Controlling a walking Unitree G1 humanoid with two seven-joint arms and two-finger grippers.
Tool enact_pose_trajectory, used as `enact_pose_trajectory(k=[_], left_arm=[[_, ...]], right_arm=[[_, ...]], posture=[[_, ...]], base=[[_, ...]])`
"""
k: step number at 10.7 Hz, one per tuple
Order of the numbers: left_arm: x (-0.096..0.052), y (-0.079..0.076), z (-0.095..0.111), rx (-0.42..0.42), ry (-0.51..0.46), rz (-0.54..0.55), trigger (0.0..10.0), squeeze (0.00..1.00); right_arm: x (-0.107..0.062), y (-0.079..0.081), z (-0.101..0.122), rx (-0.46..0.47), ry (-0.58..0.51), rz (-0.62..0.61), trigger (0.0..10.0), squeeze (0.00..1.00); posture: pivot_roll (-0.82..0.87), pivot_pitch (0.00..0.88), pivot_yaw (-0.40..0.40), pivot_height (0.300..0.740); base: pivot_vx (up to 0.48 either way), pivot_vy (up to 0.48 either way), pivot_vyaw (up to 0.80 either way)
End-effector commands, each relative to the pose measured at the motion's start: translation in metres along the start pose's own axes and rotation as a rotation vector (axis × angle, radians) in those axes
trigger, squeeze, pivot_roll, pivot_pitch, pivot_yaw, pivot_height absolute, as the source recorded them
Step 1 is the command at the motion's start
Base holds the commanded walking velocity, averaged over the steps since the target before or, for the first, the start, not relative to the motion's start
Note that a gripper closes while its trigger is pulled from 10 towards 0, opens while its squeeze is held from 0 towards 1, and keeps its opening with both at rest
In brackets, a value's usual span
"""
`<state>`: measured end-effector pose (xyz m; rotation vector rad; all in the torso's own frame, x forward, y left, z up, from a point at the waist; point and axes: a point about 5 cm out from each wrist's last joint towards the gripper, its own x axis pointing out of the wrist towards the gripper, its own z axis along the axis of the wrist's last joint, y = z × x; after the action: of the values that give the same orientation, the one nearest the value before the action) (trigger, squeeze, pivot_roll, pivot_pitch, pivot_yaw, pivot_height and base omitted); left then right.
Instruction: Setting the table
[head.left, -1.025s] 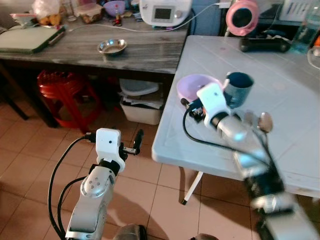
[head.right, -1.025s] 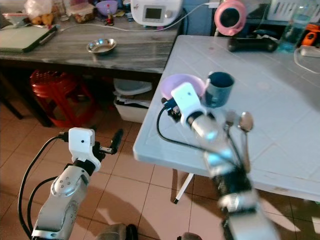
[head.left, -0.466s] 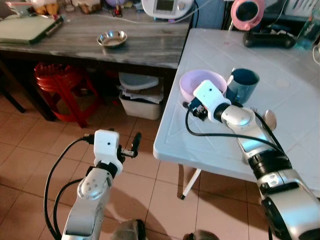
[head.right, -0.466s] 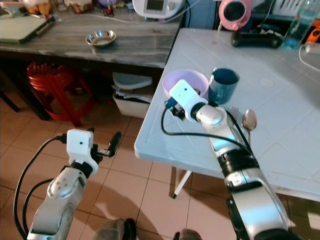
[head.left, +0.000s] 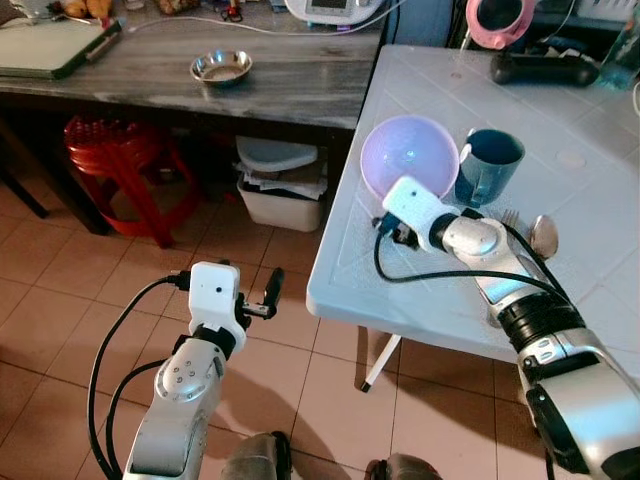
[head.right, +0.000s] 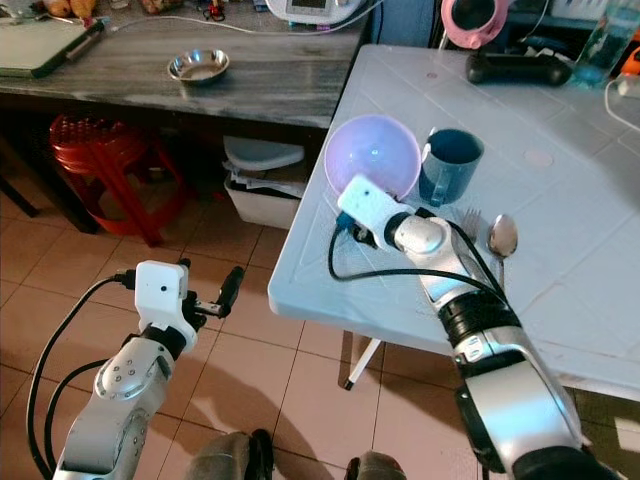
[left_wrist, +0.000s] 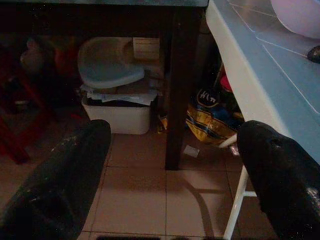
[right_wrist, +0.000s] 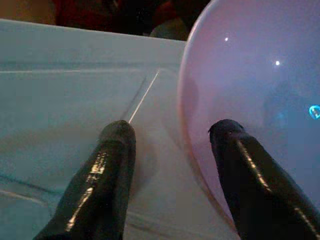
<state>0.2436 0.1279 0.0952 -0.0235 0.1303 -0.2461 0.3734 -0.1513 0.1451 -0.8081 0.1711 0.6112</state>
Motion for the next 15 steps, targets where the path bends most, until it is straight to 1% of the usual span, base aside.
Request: enact_pose_trajectory(k=[1, 3, 5, 9, 12, 13, 14, 15], left_arm=[[-0.002, 0.002, 0.001, 0.005, 0.003, -0.002, 10.0, 0.00], [-0.001, 0.002, 0.002, 0.006, 0.004, -0.002, 10.0, 0.00], [0.001, 0.002, 0.002, 0.006, 0.004, -0.003, 10.0, 0.00], [0.003, 0.001, 0.002, 0.001, 0.002, -0.001, 10.0, 0.00], [0.005, 0.003, 0.002, 0.002, 0.002, 0.016, 10.0, 0.00], [0.005, 0.004, 0.002, 0.007, 0.000, 0.026, 10.0, 0.00], [0.005, 0.006, 0.002, 0.016, -0.004, 0.054, 10.0, 0.00], [0.006, 0.008, 0.002, 0.017, -0.005, 0.081, 10.0, 0.00]], right_arm=[[0.000, -0.004, 0.002, -0.040, 0.003, -0.006, 0.0, 0.00], [-0.001, -0.007, 0.000, -0.069, 0.003, -0.029, 0.0, 0.00], [-0.001, -0.007, -0.002, -0.128, -0.001, -0.032, 0.0, 0.00], [-0.003, -0.009, -0.003, -0.170, -0.017, -0.052, 0.0, 0.00], [-0.003, -0.007, -0.002, -0.180, -0.034, -0.054, 0.0, 0.00], [-0.003, -0.007, 0.004, -0.193, -0.077, -0.074, 0.0, 0.00], [-0.006, -0.006, 0.016, -0.184, -0.174, -0.118, 0.0, 0.00], [-0.012, -0.001, 0.029, -0.167, -0.285, -0.163, 0.0, 0.00]], posture=[[0.01, 0.127, 0.069, 0.740], [0.01, 0.125, 0.068, 0.740], [0.01, 0.118, 0.068, 0.740], [0.00, 0.105, 0.065, 0.740], [0.01, 0.099, 0.065, 0.740], [0.01, 0.095, 0.064, 0.740], [0.01, 0.085, 0.060, 0.740], [0.01, 0.076, 0.057, 0.740]], base=[[0.000, 0.000, 0.00], [0.000, 0.000, 0.00], [0.000, 0.000, 0.00], [0.000, 0.000, 0.00], [0.000, 0.000, 0.00], [0.000, 0.000, 0.00], [0.000, 0.000, 0.00], [0.000, 0.000, 0.00]])
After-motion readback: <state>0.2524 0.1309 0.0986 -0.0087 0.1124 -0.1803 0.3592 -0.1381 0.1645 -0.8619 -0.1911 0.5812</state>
